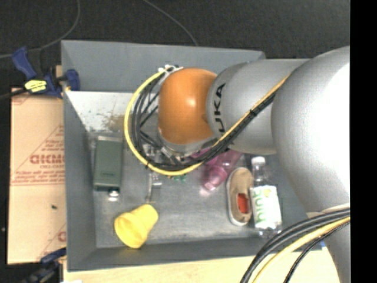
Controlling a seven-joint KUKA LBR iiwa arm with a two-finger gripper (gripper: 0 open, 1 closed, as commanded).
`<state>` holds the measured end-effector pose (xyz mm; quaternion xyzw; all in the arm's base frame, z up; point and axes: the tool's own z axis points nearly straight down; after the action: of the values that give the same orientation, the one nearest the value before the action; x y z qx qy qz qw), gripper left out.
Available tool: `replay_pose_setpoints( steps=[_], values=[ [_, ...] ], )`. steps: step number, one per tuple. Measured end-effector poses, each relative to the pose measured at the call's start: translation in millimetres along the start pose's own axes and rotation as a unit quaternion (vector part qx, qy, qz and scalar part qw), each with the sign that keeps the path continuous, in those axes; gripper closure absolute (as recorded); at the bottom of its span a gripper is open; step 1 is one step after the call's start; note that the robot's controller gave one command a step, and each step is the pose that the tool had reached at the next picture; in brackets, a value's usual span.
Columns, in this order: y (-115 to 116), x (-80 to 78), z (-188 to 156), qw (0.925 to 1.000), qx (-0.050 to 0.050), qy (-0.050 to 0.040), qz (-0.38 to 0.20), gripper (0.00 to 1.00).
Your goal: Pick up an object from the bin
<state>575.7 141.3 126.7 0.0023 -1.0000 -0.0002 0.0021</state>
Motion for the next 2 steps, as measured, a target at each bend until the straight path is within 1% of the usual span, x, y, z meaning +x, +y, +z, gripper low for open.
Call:
replay_pose_setpoints(
  steps=[1,2],
  values=[
    [-1,-1.6,-5,1.0000,-0.001,-0.0034,0.003,0.00],
    [26,60.7,59,0.9853,0.000,0.0024,-0.171,0.00]
  ],
)
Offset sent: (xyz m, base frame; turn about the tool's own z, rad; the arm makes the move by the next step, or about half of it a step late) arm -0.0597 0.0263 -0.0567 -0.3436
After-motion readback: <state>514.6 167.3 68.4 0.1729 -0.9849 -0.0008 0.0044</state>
